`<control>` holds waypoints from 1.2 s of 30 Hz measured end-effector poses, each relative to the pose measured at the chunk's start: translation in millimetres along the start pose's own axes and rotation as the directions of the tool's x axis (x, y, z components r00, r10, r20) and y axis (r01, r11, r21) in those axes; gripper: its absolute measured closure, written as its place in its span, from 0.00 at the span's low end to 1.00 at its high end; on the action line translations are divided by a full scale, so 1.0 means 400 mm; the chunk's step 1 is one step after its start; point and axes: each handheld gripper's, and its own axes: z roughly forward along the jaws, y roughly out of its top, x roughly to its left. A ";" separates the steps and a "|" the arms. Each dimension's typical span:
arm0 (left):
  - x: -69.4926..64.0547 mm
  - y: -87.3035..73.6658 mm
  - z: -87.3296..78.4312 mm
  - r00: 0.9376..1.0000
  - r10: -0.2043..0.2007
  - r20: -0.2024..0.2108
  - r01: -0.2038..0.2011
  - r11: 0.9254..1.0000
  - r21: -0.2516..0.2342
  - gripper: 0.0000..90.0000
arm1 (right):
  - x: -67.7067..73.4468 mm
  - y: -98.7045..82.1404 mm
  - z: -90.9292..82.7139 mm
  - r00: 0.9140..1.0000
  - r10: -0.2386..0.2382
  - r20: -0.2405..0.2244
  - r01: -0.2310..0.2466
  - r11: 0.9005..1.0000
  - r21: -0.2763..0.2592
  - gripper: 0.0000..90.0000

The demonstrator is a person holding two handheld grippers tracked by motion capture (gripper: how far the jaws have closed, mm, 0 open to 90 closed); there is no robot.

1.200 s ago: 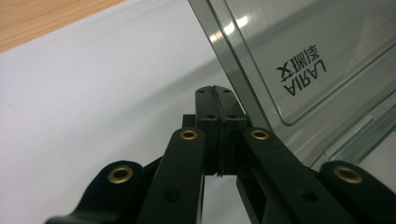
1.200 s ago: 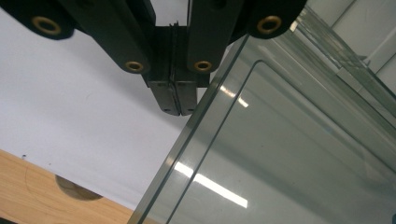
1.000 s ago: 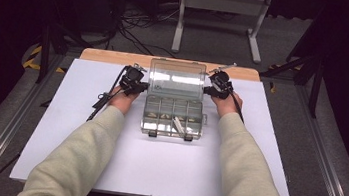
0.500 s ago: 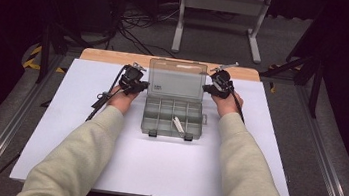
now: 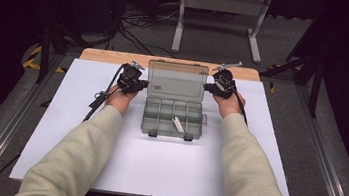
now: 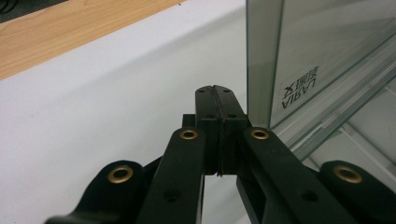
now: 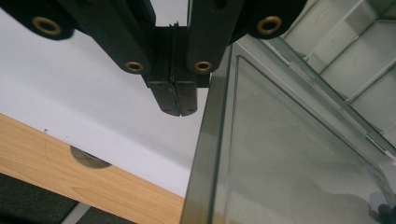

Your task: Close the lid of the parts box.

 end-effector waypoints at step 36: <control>-0.029 -0.007 -0.120 0.994 0.056 0.093 -0.046 0.994 -0.100 0.99 | 0.051 -0.016 -0.159 0.993 -0.043 -0.110 0.030 0.992 -0.121 1.00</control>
